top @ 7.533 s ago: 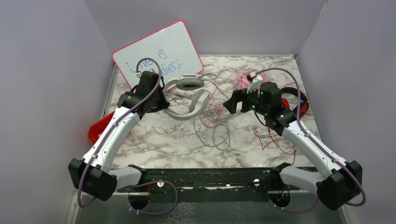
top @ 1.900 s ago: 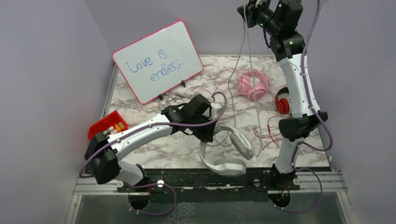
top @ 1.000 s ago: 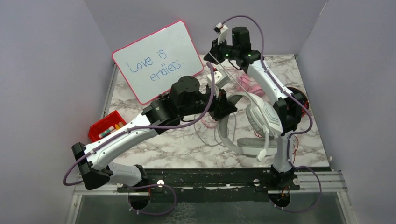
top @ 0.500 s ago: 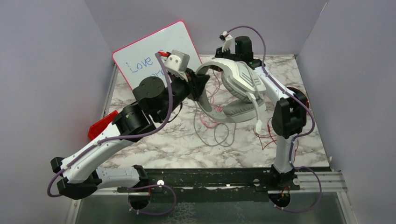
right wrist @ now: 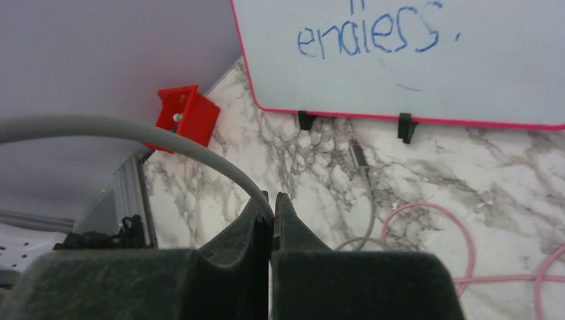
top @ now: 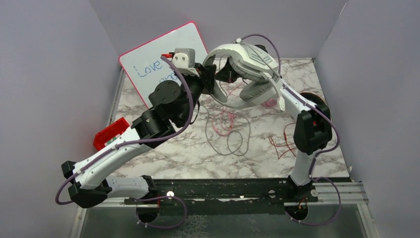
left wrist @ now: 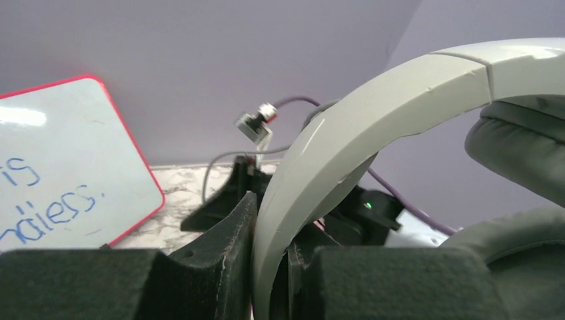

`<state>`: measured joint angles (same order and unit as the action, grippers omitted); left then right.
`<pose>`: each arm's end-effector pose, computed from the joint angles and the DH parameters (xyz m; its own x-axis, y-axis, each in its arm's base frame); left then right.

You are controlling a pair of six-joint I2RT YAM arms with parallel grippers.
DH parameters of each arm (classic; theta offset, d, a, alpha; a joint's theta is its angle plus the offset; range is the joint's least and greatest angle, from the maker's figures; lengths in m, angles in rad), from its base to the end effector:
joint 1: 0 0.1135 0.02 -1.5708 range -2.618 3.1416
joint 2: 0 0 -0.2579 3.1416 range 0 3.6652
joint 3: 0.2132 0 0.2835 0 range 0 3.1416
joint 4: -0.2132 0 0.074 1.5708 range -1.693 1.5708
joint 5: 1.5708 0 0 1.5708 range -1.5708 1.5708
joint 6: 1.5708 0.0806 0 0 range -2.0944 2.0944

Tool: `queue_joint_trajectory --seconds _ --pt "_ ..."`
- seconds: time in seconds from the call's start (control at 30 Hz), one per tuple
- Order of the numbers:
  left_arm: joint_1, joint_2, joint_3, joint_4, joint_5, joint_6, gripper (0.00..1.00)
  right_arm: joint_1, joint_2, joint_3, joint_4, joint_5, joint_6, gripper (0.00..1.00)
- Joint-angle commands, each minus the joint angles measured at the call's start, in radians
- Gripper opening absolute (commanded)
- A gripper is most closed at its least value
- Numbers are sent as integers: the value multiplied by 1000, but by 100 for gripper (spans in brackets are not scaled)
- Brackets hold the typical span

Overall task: Wrap the headphones
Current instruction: Wrap the headphones cable around the headphones.

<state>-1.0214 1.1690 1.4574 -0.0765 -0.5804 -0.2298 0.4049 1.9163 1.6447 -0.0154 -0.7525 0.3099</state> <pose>0.1975 -0.2379 0.5169 0.0083 -0.3783 -0.9257 0.4469 0.8295 -0.3350 0.4542 0.2546 0.3020 -0.5192 0.0197 -0.8544 -0.7683 0.4271 0.4767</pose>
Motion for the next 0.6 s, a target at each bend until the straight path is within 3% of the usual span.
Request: queue_joint_trajectory --seconds 0.0,0.17,0.57 --pt "6 20 34 206 -224 13 0 8 -116 -130 180 -70 130 0" --pt "45 124 134 218 -308 76 0 9 -183 -224 234 -81 179 0" --pt "234 273 225 207 -316 -27 0 18 -289 -331 225 -100 176 0"
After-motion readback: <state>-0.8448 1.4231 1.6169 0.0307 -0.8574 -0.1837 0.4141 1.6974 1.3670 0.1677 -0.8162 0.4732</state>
